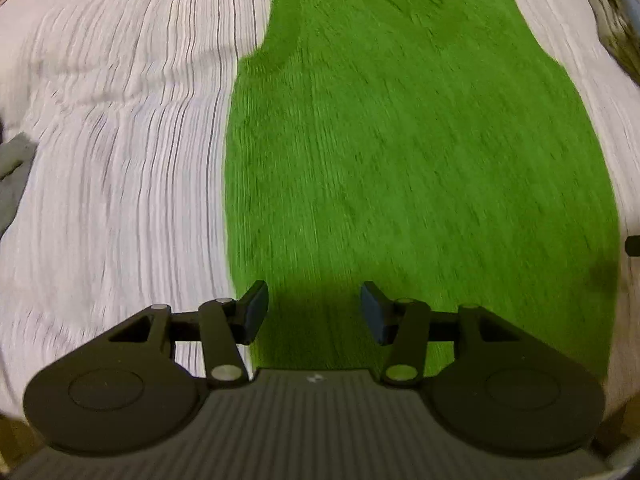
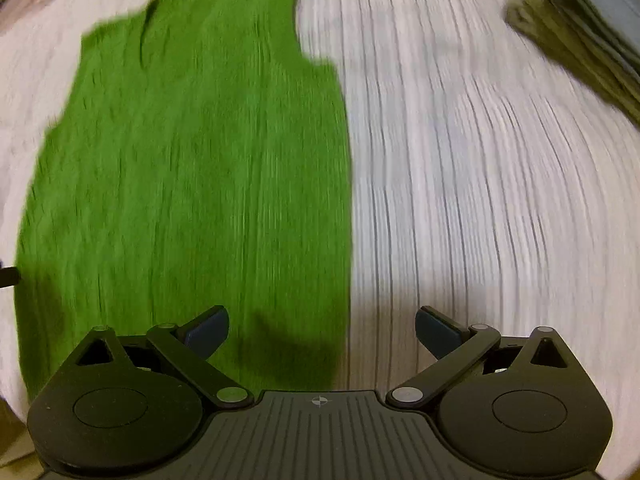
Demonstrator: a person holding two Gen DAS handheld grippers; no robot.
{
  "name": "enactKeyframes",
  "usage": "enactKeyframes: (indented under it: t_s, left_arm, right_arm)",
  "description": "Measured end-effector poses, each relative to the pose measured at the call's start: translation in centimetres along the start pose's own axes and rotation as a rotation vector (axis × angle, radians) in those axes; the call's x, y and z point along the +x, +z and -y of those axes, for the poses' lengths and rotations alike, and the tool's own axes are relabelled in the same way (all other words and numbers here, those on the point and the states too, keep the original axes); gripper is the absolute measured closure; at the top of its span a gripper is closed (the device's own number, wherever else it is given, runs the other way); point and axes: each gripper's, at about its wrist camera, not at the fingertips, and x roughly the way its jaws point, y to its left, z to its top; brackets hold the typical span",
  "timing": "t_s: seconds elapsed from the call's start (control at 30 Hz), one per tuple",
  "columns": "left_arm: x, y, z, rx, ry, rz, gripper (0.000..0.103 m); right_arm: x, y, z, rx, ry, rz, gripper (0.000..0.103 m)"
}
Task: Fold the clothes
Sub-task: 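Lower both tools toward the side edge of the green vest, then grasp the vest side edge with the left and right grippers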
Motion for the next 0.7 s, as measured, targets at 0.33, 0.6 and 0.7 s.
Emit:
enactKeyframes:
  t_s: [0.33, 0.6, 0.7]
  left_arm:
    - [3.7, 17.4, -3.4, 0.165, -0.13, 0.328, 0.057]
    - [8.0, 27.3, -3.3, 0.453, -0.193, 0.392, 0.056]
    - [10.2, 28.1, -3.4, 0.485, -0.195, 0.373, 0.056]
  right_arm:
    - [1.5, 16.9, 2.4, -0.27, 0.158, 0.375, 0.017]
    - [6.3, 24.9, 2.0, -0.338, 0.271, 0.414, 0.037]
    - [8.3, 25.7, 2.1, -0.299, 0.321, 0.387, 0.037]
